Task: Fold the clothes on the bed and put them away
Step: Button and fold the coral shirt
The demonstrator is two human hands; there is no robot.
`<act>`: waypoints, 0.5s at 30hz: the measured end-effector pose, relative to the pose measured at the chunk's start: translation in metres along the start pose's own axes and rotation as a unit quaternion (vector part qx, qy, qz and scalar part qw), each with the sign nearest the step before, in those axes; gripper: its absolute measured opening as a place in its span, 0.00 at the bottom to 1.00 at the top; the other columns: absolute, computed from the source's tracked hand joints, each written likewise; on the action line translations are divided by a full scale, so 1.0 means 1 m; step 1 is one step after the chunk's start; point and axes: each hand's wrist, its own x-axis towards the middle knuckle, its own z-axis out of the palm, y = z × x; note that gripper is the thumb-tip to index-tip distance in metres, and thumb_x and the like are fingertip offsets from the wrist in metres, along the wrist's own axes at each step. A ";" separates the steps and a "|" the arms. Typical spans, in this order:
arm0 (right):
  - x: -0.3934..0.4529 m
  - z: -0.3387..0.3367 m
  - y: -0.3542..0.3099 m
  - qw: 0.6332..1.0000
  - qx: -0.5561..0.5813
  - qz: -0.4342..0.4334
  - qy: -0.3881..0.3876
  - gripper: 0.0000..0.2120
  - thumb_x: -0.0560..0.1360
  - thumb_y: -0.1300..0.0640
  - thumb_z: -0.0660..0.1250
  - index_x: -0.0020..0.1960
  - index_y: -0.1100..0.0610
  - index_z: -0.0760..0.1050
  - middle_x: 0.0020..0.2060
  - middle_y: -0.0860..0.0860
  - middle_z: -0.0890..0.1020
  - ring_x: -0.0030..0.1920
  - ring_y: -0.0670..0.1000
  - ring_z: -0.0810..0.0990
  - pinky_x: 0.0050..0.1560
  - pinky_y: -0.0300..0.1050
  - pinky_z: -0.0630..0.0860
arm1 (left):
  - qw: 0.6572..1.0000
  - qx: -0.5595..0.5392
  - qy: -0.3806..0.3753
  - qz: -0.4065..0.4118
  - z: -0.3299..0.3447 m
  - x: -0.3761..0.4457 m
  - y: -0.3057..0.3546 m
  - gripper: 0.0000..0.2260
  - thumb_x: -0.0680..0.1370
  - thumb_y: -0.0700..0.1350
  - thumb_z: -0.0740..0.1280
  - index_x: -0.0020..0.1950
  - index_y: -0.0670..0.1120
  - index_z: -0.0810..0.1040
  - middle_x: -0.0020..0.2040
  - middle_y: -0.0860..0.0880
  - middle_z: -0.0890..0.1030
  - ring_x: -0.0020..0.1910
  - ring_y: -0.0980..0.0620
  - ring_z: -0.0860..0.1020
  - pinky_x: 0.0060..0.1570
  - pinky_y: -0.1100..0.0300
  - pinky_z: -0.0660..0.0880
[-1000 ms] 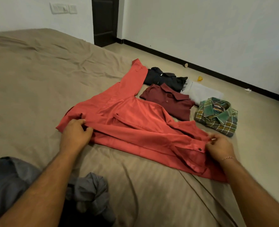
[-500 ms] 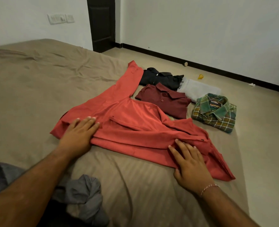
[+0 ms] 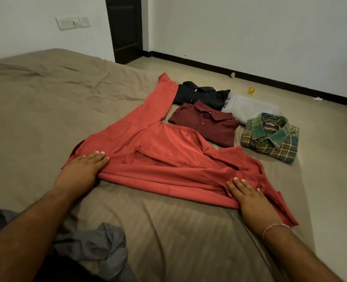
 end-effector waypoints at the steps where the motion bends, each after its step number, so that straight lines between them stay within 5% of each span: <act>1: -0.003 -0.002 -0.001 1.000 0.006 0.001 -0.012 0.33 0.84 0.59 0.51 0.84 0.42 0.42 0.84 0.45 0.43 0.84 0.50 0.44 0.81 0.58 0.50 | 1.000 0.014 0.005 0.011 -0.003 -0.001 -0.005 0.29 0.66 0.35 0.70 0.68 0.45 0.82 0.68 0.43 0.81 0.66 0.42 0.81 0.60 0.43 0.79; 4: -0.018 -0.007 -0.003 0.999 0.026 0.013 -0.038 0.31 0.85 0.54 0.53 0.84 0.42 0.46 0.84 0.44 0.45 0.84 0.50 0.45 0.80 0.62 0.52 | 0.999 0.021 0.011 0.023 -0.011 -0.017 -0.019 0.32 0.62 0.31 0.79 0.66 0.46 0.84 0.65 0.45 0.83 0.62 0.44 0.83 0.58 0.44 0.81; 7: -0.041 -0.002 -0.010 0.998 0.035 0.025 -0.040 0.31 0.85 0.54 0.55 0.84 0.41 0.47 0.84 0.43 0.45 0.84 0.51 0.44 0.79 0.66 0.52 | 1.000 0.009 0.005 0.025 -0.017 -0.047 -0.017 0.31 0.66 0.31 0.77 0.68 0.48 0.83 0.66 0.47 0.83 0.63 0.46 0.83 0.61 0.47 0.80; 12: -0.084 0.013 -0.012 0.998 0.026 0.049 -0.034 0.36 0.81 0.63 0.54 0.83 0.40 0.47 0.84 0.41 0.44 0.84 0.52 0.43 0.76 0.74 0.53 | 0.995 -0.050 -0.080 0.011 -0.020 -0.082 -0.018 0.28 0.81 0.35 0.66 0.77 0.58 0.71 0.79 0.52 0.69 0.77 0.49 0.70 0.77 0.53 0.63; 15: -0.100 0.018 -0.010 0.997 0.035 0.058 -0.037 0.37 0.80 0.66 0.55 0.83 0.41 0.47 0.83 0.42 0.43 0.83 0.54 0.41 0.73 0.78 0.53 | 0.987 -0.043 -0.149 0.036 -0.031 -0.091 -0.013 0.33 0.81 0.36 0.65 0.83 0.53 0.58 0.83 0.51 0.56 0.82 0.50 0.59 0.80 0.57 0.52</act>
